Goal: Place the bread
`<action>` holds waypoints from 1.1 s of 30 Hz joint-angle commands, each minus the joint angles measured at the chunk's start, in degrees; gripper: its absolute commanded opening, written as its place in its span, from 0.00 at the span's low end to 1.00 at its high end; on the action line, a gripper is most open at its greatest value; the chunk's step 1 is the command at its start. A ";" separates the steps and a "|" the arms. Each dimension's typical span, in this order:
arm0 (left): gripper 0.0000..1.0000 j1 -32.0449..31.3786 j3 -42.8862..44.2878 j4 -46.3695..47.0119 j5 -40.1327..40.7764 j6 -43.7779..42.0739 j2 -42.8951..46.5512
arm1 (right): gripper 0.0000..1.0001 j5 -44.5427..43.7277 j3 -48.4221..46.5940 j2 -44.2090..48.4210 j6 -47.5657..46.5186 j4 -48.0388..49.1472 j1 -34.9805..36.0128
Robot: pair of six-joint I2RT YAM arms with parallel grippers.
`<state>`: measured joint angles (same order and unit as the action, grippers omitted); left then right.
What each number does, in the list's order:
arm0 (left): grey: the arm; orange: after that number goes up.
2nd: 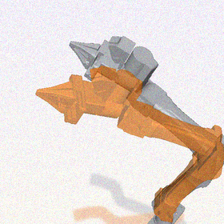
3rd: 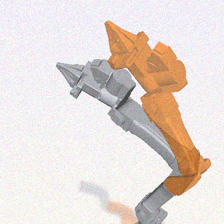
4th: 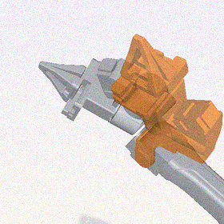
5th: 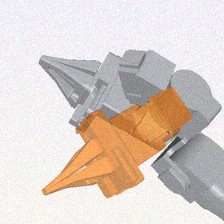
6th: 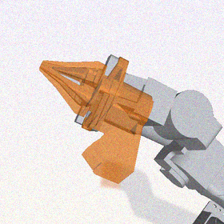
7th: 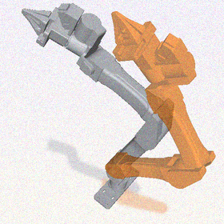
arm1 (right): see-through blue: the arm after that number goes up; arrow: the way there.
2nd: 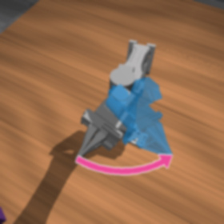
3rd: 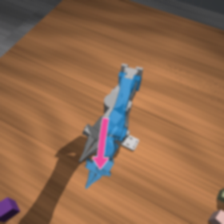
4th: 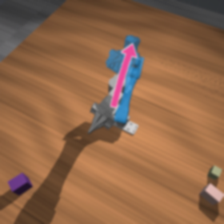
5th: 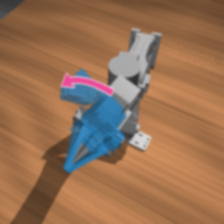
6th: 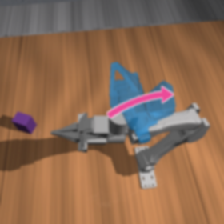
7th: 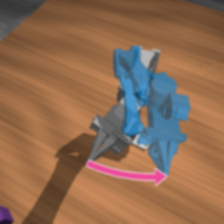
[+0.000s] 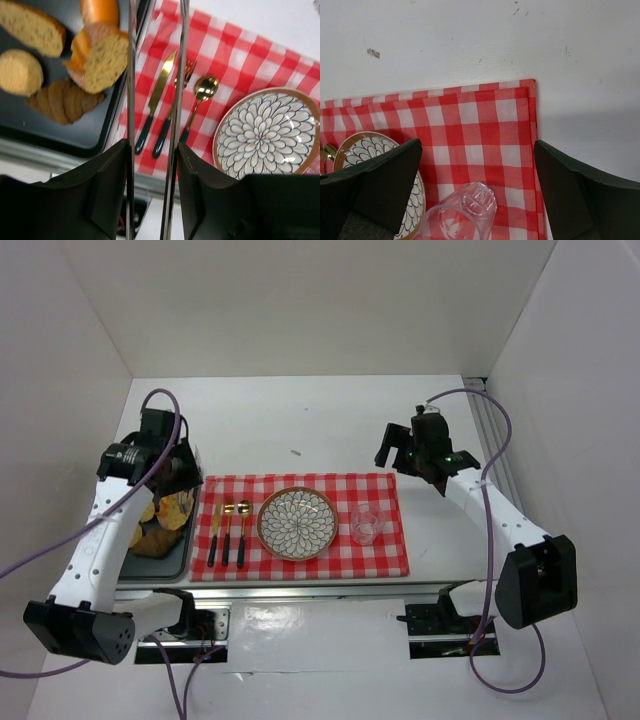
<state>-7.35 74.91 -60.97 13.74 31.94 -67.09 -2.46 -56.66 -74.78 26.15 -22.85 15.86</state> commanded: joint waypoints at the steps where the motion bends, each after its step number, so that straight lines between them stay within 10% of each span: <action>1: 0.54 0.32 1.29 -7.05 0.24 3.47 0.83 | 1.00 1.14 0.68 1.57 0.65 3.34 -0.30; 24: 0.62 11.83 -4.76 -8.47 4.02 3.58 5.57 | 1.00 1.67 1.21 2.71 0.13 3.34 -0.30; 33: 0.62 16.93 -9.44 -1.88 -6.00 -0.04 4.51 | 1.00 1.67 1.21 2.71 0.13 2.72 -0.30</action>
<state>8.75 65.45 -66.41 11.55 33.85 -62.94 -1.02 -55.70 -73.30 26.13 -22.33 15.86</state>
